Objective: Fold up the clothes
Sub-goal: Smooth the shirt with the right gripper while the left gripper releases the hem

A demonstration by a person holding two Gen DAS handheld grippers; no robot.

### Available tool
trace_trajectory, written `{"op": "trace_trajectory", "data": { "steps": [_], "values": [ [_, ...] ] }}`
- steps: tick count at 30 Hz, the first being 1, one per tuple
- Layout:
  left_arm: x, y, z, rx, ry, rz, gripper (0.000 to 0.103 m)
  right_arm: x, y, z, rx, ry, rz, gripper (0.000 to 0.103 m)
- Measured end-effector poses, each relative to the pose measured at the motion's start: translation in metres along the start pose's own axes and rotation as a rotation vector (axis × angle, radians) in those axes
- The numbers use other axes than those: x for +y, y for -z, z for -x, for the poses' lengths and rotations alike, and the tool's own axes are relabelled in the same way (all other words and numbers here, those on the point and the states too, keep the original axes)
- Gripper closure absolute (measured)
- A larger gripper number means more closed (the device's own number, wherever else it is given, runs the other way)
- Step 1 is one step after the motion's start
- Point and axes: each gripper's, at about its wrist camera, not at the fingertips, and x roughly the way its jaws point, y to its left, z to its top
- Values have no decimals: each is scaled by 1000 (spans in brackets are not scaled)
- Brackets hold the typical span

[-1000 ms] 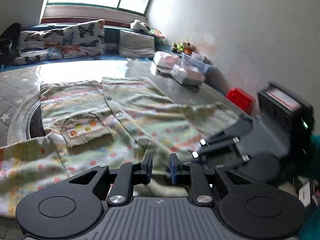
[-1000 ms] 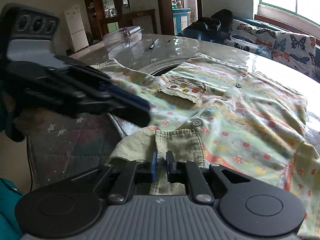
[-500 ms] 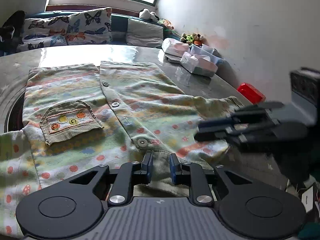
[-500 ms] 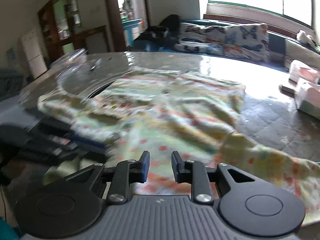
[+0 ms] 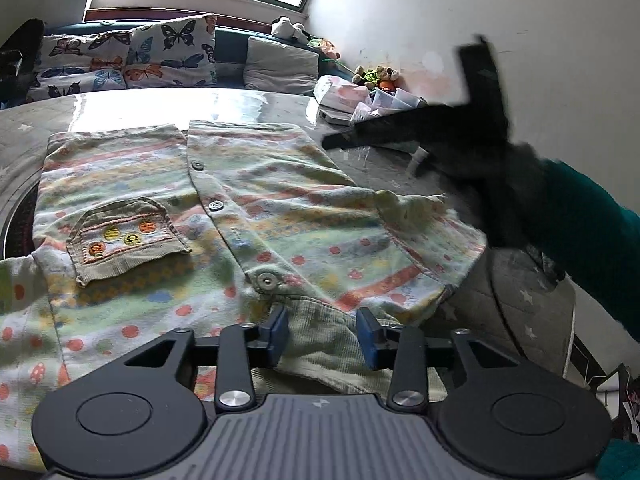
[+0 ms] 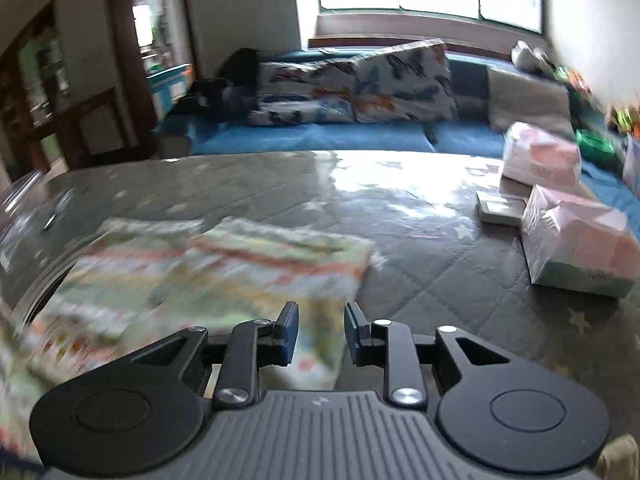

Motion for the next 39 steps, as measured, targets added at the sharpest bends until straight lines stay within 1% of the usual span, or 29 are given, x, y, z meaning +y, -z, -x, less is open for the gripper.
{"op": "trace_trajectory", "data": {
  "steps": [2, 5, 7, 8, 9, 12, 14, 18, 21, 25, 26, 27, 28, 30, 33, 35, 36, 39],
  "values": [
    [1, 0, 0, 1, 4, 3, 61, -11, -10, -18, 20, 1, -43, 78],
    [2, -1, -1, 5, 11, 8, 61, -18, -17, -40, 49, 14, -60, 80],
    [3, -1, -1, 8, 15, 11, 61, -20, -20, -51, 55, 23, -61, 90],
    [3, -1, -1, 9, 17, 11, 61, -21, -22, -56, 56, 26, -59, 93],
    [4, -1, -1, 10, 20, 11, 61, -20, -24, -60, 55, 31, -53, 99],
    [5, -2, -2, 14, 27, 11, 62, -18, -29, -68, 48, 56, -29, 100],
    [6, -1, -2, 16, 30, 9, 62, -20, -28, -73, 38, 57, -18, 100],
    [4, 0, -1, 14, 27, 4, 62, -21, -31, -69, 34, 73, -17, 97],
    [3, 0, -1, 13, 24, 5, 61, -19, -33, -51, 22, 63, 8, 94],
    [1, 1, -1, 11, 15, 2, 61, -9, -28, -16, 27, 6, 53, 92],
    [0, 1, -1, 11, 13, 2, 61, -4, -23, -8, 30, -11, 71, 91],
    [-1, 1, 0, 10, 11, 2, 61, 2, -17, -1, 36, -30, 91, 88],
    [-1, 1, 0, 9, 9, 1, 60, 8, -10, 7, 43, -49, 112, 82],
    [-3, 1, -1, 7, 4, -4, 57, 22, 6, 18, 59, -82, 158, 77],
    [-7, 0, -3, 6, -6, -17, 53, 42, 32, 34, 74, -124, 216, 77],
    [-9, 1, -3, 6, -12, -25, 50, 53, 48, 43, 83, -146, 246, 74],
    [-10, 1, -3, 6, -13, -27, 48, 57, 56, 46, 89, -151, 257, 71],
    [-13, 1, -4, 5, -18, -35, 45, 64, 78, 58, 94, -150, 283, 68]
  ]
}}
